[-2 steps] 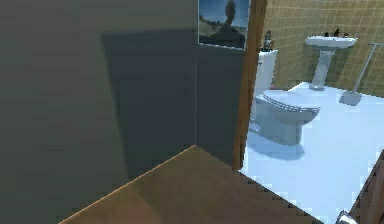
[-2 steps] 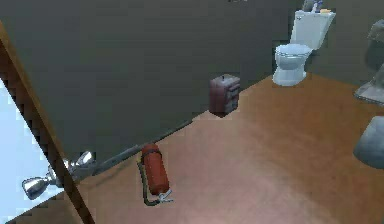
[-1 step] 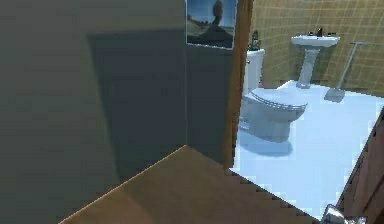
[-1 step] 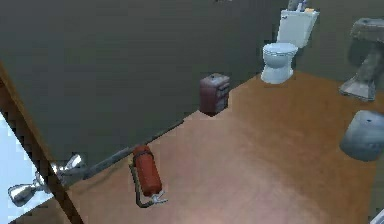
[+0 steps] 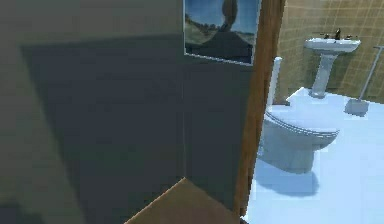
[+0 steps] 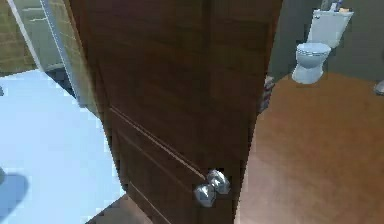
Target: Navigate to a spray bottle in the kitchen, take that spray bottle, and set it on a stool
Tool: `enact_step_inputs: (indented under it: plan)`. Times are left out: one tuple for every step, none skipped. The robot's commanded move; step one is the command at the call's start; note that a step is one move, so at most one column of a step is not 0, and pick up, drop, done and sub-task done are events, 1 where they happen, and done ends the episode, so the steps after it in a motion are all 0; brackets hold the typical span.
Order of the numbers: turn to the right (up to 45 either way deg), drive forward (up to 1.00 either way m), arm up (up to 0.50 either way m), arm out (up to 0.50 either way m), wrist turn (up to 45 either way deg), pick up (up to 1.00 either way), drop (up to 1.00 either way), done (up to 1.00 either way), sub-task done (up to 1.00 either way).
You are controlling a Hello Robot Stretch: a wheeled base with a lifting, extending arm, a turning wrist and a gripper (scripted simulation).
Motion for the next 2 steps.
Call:
enact_step_inputs:
  plan:
    - [39.0, 0.0, 0.0, 0.0, 0.0, 0.0, 0.0, 0.0, 0.0]
    - [0.0, 1.0, 0.0, 0.0, 0.0, 0.0, 0.0, 0.0, 0.0]
